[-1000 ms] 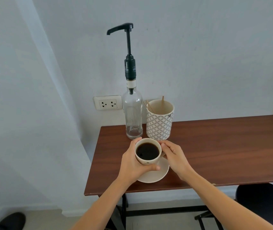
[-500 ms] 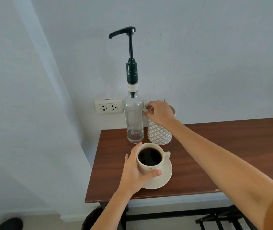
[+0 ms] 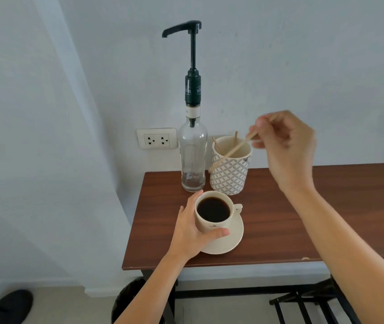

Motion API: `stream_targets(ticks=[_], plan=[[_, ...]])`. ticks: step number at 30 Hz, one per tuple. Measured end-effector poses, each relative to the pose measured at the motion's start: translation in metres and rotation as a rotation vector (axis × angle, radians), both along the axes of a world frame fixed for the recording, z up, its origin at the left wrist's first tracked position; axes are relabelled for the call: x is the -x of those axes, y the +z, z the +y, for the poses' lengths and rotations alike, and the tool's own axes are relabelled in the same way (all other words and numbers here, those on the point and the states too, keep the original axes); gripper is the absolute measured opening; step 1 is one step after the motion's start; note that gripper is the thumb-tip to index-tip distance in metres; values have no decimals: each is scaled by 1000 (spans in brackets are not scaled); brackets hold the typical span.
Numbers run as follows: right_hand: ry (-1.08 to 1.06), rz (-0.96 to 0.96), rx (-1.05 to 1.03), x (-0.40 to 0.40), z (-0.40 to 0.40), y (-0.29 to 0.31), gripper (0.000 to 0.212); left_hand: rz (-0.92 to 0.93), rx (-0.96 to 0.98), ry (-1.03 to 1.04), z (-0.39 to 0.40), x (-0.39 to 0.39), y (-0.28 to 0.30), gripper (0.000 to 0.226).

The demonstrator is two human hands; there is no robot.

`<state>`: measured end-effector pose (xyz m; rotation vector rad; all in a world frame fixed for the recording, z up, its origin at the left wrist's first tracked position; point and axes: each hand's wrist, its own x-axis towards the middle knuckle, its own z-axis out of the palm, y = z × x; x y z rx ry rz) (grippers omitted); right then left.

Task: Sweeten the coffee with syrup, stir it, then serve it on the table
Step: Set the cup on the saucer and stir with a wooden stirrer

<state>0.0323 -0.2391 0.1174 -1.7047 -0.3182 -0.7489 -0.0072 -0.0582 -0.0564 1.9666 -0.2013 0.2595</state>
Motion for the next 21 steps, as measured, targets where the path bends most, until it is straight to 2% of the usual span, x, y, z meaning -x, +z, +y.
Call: stream_targets(ticks=[3,6,12,17,21], plan=[[79,174,162,17,4,-47,16,-14,0,2,1,0,0,88],[59,261,303,22,2,-79,16,-13,2,-1,1,0,-2,89],[177,458,325,37,-6,-87,12,-10,11,-3,1,-1,-4,94],[259,393,287,31,19,-85,13,-10,19,-11,1,0,-5,96],[152,263,468,18,13,-82,17,-14,-2,0,1,0,-4,94]])
